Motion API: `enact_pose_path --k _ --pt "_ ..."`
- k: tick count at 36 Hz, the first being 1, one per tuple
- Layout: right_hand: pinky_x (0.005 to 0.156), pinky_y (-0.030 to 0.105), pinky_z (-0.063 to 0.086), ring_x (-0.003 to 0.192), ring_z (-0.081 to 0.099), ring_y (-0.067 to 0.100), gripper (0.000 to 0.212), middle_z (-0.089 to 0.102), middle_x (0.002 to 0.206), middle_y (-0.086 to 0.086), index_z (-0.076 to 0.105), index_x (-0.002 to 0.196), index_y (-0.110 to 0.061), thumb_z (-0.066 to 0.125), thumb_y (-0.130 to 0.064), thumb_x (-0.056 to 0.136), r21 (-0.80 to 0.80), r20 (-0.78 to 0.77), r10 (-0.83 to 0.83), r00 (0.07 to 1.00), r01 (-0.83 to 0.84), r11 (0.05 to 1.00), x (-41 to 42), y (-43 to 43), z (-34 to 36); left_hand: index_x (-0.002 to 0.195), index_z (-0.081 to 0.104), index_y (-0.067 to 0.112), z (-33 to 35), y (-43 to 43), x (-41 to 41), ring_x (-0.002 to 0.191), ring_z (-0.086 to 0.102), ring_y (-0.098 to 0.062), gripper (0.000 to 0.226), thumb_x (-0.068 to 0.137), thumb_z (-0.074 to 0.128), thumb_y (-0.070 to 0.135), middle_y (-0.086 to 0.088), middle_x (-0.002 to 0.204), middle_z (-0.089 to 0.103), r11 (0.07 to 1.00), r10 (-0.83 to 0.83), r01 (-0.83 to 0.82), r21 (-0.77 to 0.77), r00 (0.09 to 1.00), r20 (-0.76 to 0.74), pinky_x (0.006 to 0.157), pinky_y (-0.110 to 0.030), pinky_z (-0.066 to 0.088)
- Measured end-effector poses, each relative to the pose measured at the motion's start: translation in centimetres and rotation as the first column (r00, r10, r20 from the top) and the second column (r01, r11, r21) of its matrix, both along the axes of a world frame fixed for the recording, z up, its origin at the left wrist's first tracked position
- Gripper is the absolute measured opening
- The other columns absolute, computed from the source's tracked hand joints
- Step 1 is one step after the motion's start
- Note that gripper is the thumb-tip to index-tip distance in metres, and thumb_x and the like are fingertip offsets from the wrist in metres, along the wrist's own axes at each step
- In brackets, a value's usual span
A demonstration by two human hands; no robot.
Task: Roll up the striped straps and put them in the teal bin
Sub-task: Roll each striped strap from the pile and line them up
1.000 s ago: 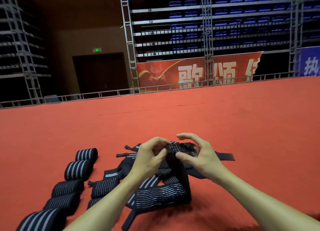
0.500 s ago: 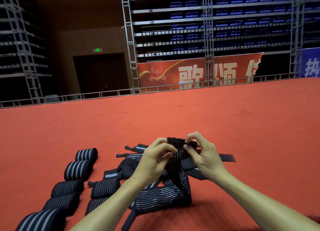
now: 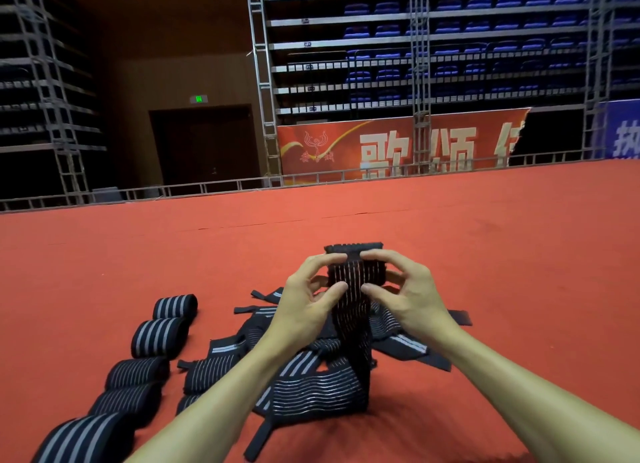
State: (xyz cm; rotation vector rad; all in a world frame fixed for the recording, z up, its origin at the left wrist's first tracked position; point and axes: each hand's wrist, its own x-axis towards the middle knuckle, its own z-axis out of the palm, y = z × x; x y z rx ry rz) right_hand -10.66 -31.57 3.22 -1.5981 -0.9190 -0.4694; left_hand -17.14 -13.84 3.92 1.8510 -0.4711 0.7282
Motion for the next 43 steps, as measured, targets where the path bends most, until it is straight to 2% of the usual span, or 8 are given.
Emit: enact_pose_path --k 8,14,21,24,28,32,38,43 --pt "0.082 0.025 0.057 0.095 0.068 0.004 0.056 0.065 0.119 -0.018 0.06 0.124 -0.032 0.075 0.003 0.082 0.0 0.124 -0.091 0.988 0.091 0.996 -0.1 -0.6 4.0 0.134 0.047 0.03 -1.2 -0.9 -0.1 0.101 0.062 0.004 0.057 0.092 0.062 -0.005 0.008 0.122 0.06 0.989 -0.038 0.048 0.137 0.996 -0.079 0.089 -0.013 0.047" --pt "0.079 0.013 0.049 0.093 0.064 -0.004 0.062 0.061 0.116 -0.023 0.055 0.131 -0.031 0.075 0.002 0.083 0.033 0.18 -0.139 0.974 0.135 0.99 -0.6 -1.6 6.9 0.135 0.039 0.05 -3.0 -2.3 0.2 0.1 0.068 -0.014 0.068 0.092 0.062 0.003 0.004 0.116 0.065 0.983 0.008 0.015 0.181 0.992 -0.126 0.096 -0.035 0.054" --pt "0.096 0.029 0.053 0.116 0.062 0.016 0.055 0.061 0.125 -0.015 0.06 0.133 -0.017 0.072 0.005 0.084 0.05 0.277 -0.205 0.939 0.199 0.979 -0.8 -3.6 10.2 0.134 0.035 0.061 -4.6 -4.9 0.0 0.091 0.068 -0.027 0.077 0.085 0.062 0.008 -0.009 0.103 0.068 0.964 -0.024 0.075 0.255 0.98 -0.199 0.09 -0.039 0.056" --pt "0.096 0.025 0.052 0.116 0.063 0.017 0.054 0.06 0.126 -0.012 0.06 0.133 -0.013 0.072 0.004 0.084 0.093 0.326 -0.297 0.898 0.282 0.955 -0.6 -5.0 11.7 0.134 0.038 0.056 -4.9 -5.6 -0.3 0.065 0.065 -0.014 0.079 0.089 0.061 -0.004 -0.003 0.085 0.059 0.96 -0.103 0.16 0.231 0.965 -0.242 0.067 -0.025 0.056" --pt "0.097 0.038 0.054 0.114 0.064 0.013 0.056 0.064 0.131 -0.003 0.059 0.135 -0.021 0.075 -0.005 0.084 0.17 0.271 -0.364 0.891 0.327 0.929 0.3 -6.8 13.5 0.142 0.036 0.045 -4.5 -6.4 -0.8 0.063 0.065 -0.004 0.076 0.09 0.061 -0.006 0.009 0.077 0.059 0.952 -0.126 0.186 0.242 0.962 -0.243 0.072 -0.019 0.054" --pt "0.082 0.012 0.052 0.087 0.061 -0.014 0.056 0.062 0.128 -0.004 0.058 0.136 -0.015 0.073 0.001 0.085 0.212 0.24 -0.402 0.884 0.356 0.91 1.1 -7.9 13.3 0.144 0.035 0.041 -4.6 -7.2 -0.5 0.064 0.063 -0.018 0.072 0.09 0.059 -0.002 0.004 0.076 0.059 0.965 -0.126 0.182 0.191 0.954 -0.272 0.077 -0.035 0.056" --pt "0.093 0.004 0.042 0.123 0.055 0.011 0.058 0.058 0.138 0.0 0.057 0.138 -0.016 0.075 -0.004 0.084 0.072 0.19 -0.451 0.872 0.446 0.892 3.5 -8.6 8.7 0.144 0.039 0.035 -7.3 -7.8 0.8 0.058 0.058 -0.019 0.072 0.089 0.057 -0.008 -0.002 0.082 0.056 0.957 -0.114 0.215 0.195 0.895 -0.431 0.068 -0.036 0.057" --pt "0.094 0.013 0.045 0.113 0.06 0.012 0.055 0.059 0.127 -0.009 0.059 0.135 -0.017 0.074 -0.001 0.085 0.053 0.124 -0.423 0.898 0.419 0.906 5.3 -8.2 3.8 0.146 0.04 0.024 -9.7 -6.9 2.5 0.058 0.056 -0.005 0.065 0.089 0.062 -0.001 0.005 0.086 0.057 0.92 0.015 0.169 0.355 0.887 -0.461 0.067 -0.014 0.048"
